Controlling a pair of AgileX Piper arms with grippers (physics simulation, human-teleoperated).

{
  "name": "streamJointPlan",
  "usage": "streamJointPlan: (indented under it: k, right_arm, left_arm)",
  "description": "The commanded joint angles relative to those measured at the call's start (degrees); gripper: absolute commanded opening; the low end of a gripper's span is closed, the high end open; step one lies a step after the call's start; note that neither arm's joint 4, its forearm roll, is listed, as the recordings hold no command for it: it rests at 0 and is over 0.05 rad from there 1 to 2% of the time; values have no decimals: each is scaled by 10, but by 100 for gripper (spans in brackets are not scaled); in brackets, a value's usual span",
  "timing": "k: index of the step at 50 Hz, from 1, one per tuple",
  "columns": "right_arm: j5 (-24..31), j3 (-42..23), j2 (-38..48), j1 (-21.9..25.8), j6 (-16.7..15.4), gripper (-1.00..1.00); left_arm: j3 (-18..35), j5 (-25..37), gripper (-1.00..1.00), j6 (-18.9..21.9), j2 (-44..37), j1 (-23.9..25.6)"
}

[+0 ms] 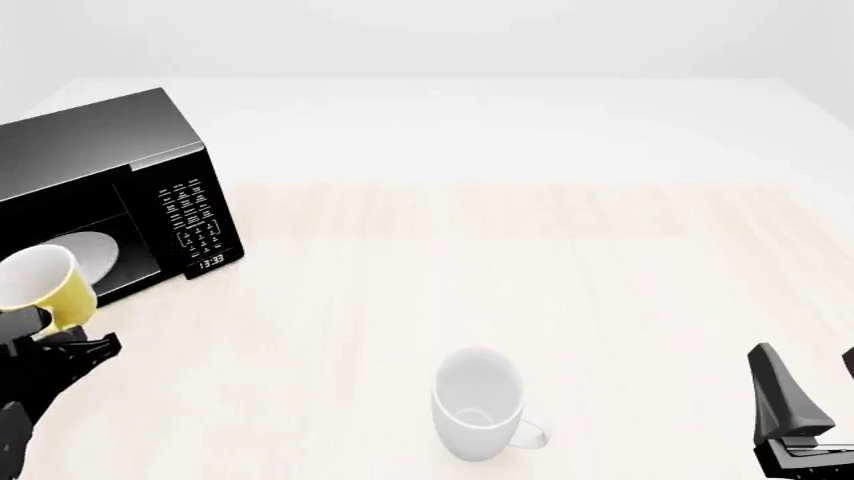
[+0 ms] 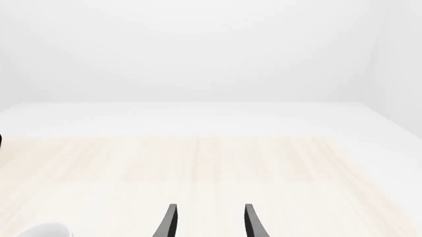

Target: Put the yellow and white mug in the microwave and close it.

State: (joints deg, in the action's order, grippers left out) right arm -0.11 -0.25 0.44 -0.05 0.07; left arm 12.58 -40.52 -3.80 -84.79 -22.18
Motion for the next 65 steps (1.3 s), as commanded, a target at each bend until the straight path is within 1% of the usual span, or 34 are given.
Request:
streamJointPlan:
  k: [1,6,10,17,21,25,37,51,59,65]
  right_arm:
    - [0,0,0,0,0,100]
    - [0,0,0,0,0,100]
    - [0,0,0,0,0,100]
    - [0,0,0,0,0,100]
    - [0,0,0,0,0,100]
    - [0,0,0,0,0,100]
    - [0,0,0,0,0,100]
    - [0,0,0,0,0,100]
    - [0,0,0,0,0,100]
    - [0,0,0,0,0,100]
  left_arm:
    - [27,-6,-100,5,-28,-13]
    - [38,0,-100,4,-31,-13]
    - [64,18,-100,-11,-31,-18]
    - [82,20,-100,-12,-44,-17]
    - [89,10,-100,-5,-62,-19]
    - [106,24,-100,-9,-62,-18]
    - [137,32,-100,-9,-88,-17]
    - [171,64,-100,-20,-87,-15]
    - [203,97,-100,-30,-92,-14]
    - [219,106,-100,-33,-113,-31]
